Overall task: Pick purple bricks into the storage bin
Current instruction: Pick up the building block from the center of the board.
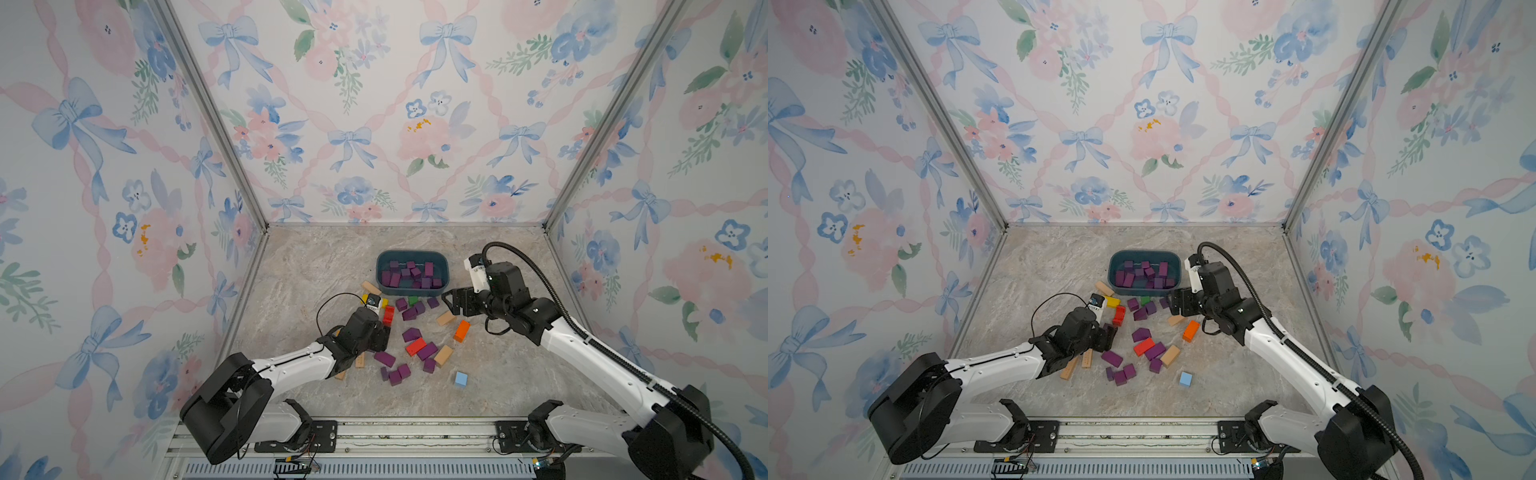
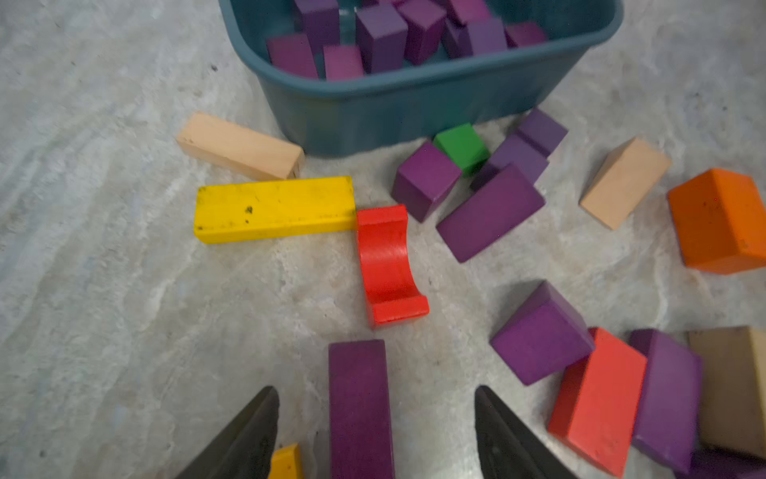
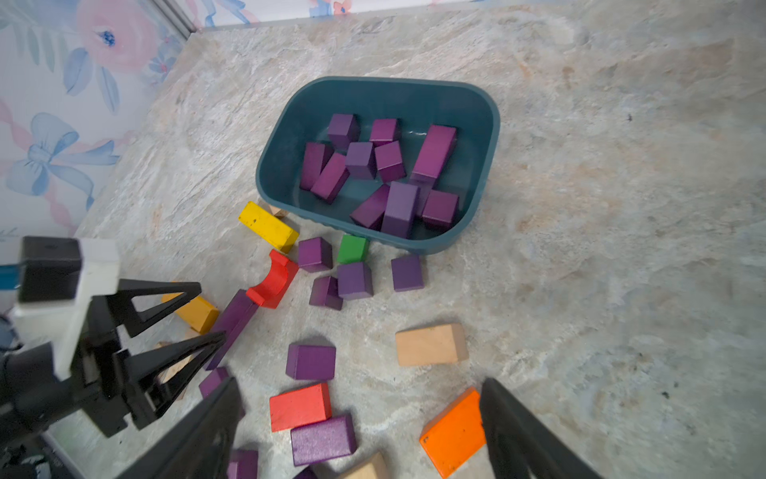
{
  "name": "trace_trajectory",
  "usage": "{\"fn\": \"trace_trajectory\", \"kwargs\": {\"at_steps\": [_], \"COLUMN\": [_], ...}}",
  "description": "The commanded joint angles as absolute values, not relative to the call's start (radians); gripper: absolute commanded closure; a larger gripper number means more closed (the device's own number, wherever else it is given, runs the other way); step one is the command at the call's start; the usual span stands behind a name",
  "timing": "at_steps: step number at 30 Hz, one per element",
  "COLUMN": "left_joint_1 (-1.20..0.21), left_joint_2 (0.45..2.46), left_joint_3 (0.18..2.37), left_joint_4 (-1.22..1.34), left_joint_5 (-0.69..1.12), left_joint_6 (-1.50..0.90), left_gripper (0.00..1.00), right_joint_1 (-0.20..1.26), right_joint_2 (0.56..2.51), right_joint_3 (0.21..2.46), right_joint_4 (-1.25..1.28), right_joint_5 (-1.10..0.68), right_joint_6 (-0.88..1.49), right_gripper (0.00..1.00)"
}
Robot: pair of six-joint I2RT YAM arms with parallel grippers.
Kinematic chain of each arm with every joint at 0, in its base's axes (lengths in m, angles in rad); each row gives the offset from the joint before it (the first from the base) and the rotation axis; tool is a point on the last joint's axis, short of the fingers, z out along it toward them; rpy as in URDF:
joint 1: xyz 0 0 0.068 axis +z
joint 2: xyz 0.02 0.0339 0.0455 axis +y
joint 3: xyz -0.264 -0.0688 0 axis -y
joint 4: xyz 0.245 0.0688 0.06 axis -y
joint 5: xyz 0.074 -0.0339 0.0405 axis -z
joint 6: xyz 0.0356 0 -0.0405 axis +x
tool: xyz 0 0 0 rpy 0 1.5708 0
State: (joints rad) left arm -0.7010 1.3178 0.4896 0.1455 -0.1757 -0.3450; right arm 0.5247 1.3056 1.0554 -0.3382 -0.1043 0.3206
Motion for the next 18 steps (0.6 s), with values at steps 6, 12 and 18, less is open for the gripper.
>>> {"fn": "trace_trajectory", "kwargs": {"at_steps": [6, 12, 18], "left_joint_1": [-0.655, -0.653, -0.651], "left_joint_2": [1.423, 1.535, 1.598], "left_joint_3": [0.573, 0.624, 0.659], "left_joint_4": [0.04, 0.014, 0.0], "left_joint_5": [-0.087, -0.08, -0.154], "left_joint_6": [-0.339, -0.336, -0.335], "left_gripper": [0.27, 0.36, 0.48], "right_joint_1": [0.512, 0.471, 0.455], "right_joint_2": [1.136, 1.073, 1.047], "right_joint_3": [0.931, 0.863, 0.831], "right_joint_4": [-0.29, -0.318, -0.31], "right_joint_5": [-0.138, -0.117, -0.135], "right_joint_6": [0.282, 0.296, 0.316], "right_gripper": [0.04, 0.04, 0.04]}}
